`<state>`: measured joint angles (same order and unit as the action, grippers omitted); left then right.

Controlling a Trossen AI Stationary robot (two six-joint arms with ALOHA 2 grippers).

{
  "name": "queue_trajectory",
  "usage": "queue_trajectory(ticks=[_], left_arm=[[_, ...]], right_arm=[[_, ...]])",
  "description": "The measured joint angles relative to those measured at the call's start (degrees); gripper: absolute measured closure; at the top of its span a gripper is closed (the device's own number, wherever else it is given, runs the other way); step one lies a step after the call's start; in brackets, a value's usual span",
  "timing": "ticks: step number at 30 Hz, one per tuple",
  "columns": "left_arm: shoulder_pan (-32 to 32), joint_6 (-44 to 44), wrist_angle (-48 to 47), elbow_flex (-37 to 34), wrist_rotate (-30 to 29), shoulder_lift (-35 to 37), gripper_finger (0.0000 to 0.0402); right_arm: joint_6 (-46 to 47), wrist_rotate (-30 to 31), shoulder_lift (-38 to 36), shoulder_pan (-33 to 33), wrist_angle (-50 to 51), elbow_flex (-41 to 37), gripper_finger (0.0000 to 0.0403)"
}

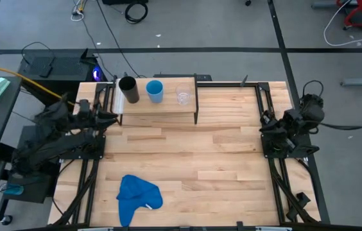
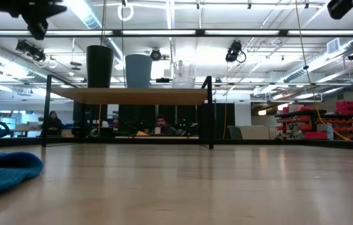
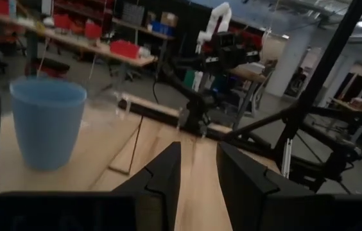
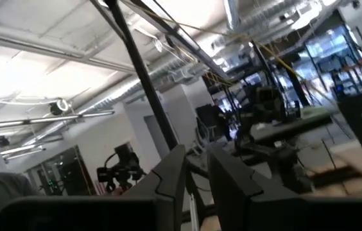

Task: Stack small to large cups/mugs on shelf
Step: Return to Home Position

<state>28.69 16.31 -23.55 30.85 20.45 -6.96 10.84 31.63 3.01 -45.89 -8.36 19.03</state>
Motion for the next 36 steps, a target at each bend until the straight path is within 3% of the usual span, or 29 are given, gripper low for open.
queue_trajectory(ticks=[14,22,36], left_arm=[[-0.1,3.9,8.0,-11.8,2.5,0.0,0.0294],[-3.6,5.6,16.1,-19.1,2.2,0.0,0.0294],[-7.1,5.7,20.3,-23.9,-4.3,-0.1,0.0294]], right_arm=[[4.9,4.4,0.0,0.0,-1.9,-6.7,0.033],[9.1,8.1,0.0,0.0,-4.1,-12.0,0.033],[15.1,10.4,0.0,0.0,-5.5,-17.0,0.033]])
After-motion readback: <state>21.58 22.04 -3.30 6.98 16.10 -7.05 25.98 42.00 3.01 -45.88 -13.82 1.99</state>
